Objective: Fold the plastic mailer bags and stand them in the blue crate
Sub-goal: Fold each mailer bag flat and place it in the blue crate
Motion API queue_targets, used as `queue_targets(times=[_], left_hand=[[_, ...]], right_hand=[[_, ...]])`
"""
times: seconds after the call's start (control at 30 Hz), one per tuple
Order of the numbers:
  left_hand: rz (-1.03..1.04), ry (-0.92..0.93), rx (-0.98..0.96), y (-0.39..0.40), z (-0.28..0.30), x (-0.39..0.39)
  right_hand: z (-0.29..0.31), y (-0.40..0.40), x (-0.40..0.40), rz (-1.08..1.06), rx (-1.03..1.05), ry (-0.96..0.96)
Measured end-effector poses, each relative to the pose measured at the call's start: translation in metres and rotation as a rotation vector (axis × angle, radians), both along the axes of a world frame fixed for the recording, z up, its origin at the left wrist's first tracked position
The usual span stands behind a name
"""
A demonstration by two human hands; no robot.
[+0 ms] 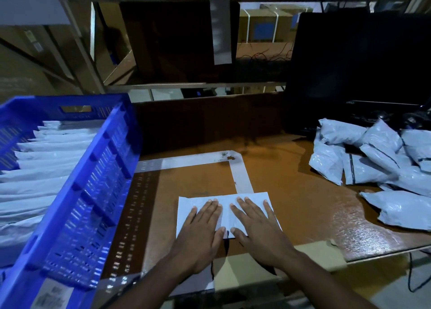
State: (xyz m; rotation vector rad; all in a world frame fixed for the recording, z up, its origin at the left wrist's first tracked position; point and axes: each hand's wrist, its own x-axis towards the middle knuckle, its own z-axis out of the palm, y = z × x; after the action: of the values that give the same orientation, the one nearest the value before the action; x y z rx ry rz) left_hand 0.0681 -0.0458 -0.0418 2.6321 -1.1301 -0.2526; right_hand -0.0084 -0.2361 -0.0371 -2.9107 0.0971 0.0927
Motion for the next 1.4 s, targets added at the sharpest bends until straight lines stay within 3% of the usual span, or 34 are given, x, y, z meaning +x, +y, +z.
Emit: queue_targets(times=[0.13,0.3,0.4,0.57,0.97,1.23,1.4], left_hand=[[0.062,-0.106,-0.041,-0.009,0.023,0.014],[0.063,-0.097,0.037,-0.006,0.0,0.018],[0.071,-0.108,0.028,-0.001,-0.014,0.017],[0.175,-0.08,0.002,0.007,-0.015,0.014],[0.165,-0.077,0.019,0.01,-0.014,0.016],[0.208,-0.047,-0.041,0.014,-0.01,0.016],[0.235,-0.016,-0.147,0.03,-0.002,0.023]], right_hand=[[0.015,0.008,0.02,-0.043,0.014,-0.119],[-0.006,0.017,0.026,-0.013,-0.018,-0.02],[-0.011,0.018,0.026,-0.034,-0.015,-0.055],[-0.009,-0.001,0.003,-0.178,-0.021,-0.086],[-0.008,-0.019,-0.008,-0.195,-0.009,-0.04],[-0.007,-0.017,-0.014,-0.24,-0.026,-0.011],[-0.002,-0.016,-0.012,-0.333,0.073,-0.011]])
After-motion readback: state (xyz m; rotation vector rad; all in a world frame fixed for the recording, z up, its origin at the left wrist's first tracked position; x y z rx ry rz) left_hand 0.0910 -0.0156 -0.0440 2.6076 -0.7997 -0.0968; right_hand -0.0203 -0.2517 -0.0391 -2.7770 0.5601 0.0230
